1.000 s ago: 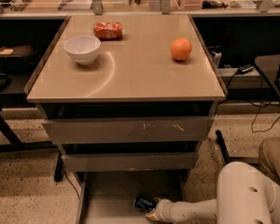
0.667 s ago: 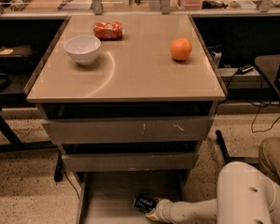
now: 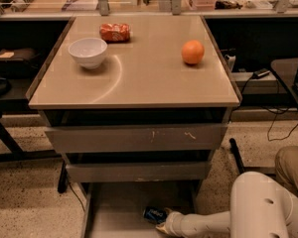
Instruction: Place pepsi can into bottom drawer
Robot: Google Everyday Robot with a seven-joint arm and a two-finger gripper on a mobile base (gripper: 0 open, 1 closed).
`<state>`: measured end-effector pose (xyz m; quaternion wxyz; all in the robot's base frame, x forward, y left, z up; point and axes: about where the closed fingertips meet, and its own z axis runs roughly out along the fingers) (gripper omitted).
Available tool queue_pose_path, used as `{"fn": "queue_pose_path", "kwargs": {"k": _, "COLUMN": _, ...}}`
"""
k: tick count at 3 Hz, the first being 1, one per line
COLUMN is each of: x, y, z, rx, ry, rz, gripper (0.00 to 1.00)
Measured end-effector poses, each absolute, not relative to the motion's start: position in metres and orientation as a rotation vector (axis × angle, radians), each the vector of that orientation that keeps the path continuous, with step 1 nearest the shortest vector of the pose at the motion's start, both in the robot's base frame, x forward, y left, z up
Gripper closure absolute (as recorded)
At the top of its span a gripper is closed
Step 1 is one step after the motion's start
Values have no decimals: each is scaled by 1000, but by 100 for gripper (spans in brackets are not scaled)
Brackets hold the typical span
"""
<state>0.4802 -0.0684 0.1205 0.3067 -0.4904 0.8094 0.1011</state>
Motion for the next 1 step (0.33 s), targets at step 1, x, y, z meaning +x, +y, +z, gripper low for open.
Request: {"fn": "queue_pose_path", "kwargs": {"k": 1, "x": 480, "y": -68, "z": 120, "rx": -1298, "ry": 2142, "rz": 267, "gripper": 0}}
